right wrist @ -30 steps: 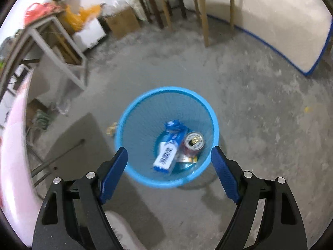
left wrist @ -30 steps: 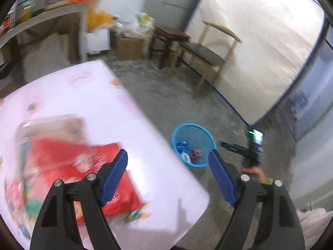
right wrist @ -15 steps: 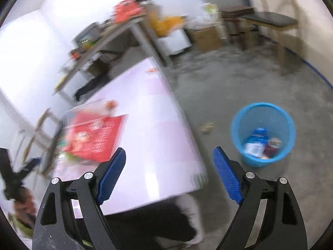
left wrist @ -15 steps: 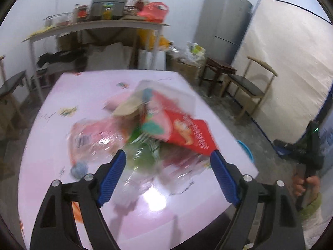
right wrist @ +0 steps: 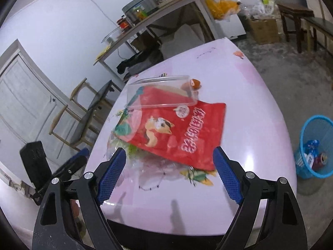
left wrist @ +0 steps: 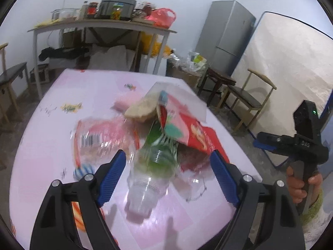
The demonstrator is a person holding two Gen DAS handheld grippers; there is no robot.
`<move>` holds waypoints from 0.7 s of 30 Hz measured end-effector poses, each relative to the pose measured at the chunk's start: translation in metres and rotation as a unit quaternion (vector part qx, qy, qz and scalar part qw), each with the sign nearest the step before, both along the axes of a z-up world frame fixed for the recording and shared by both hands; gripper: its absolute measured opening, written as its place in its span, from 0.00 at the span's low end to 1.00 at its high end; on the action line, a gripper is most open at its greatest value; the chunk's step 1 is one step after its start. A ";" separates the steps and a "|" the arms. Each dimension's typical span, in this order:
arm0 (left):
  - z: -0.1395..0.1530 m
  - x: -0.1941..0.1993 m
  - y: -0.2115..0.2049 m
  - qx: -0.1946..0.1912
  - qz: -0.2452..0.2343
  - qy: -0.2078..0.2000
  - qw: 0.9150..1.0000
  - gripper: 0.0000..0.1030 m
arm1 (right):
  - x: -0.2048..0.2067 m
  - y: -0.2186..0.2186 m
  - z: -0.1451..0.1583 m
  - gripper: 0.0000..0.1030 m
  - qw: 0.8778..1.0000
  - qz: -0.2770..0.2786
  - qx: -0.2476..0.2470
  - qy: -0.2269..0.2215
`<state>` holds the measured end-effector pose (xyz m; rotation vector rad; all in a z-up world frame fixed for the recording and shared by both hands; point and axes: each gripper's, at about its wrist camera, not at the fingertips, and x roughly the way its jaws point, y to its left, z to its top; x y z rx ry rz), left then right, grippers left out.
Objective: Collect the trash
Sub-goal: 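Grasp the clear plastic tub with the right tool while the left tool grips it too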
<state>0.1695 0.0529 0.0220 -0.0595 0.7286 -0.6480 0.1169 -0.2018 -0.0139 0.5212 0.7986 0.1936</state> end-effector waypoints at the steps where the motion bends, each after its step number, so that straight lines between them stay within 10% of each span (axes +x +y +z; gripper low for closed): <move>1: 0.001 0.006 -0.002 -0.001 -0.006 0.002 1.000 0.78 | 0.007 0.001 0.000 0.79 1.000 0.000 0.006 0.005; 12: 0.026 0.083 -0.033 -0.008 -0.056 0.029 0.998 0.77 | 0.095 -0.030 -0.007 0.79 0.995 -0.015 0.081 0.062; 21: 0.003 0.159 -0.066 -0.053 -0.068 0.175 0.981 0.74 | 0.171 -0.055 -0.047 0.80 0.977 -0.021 0.150 0.153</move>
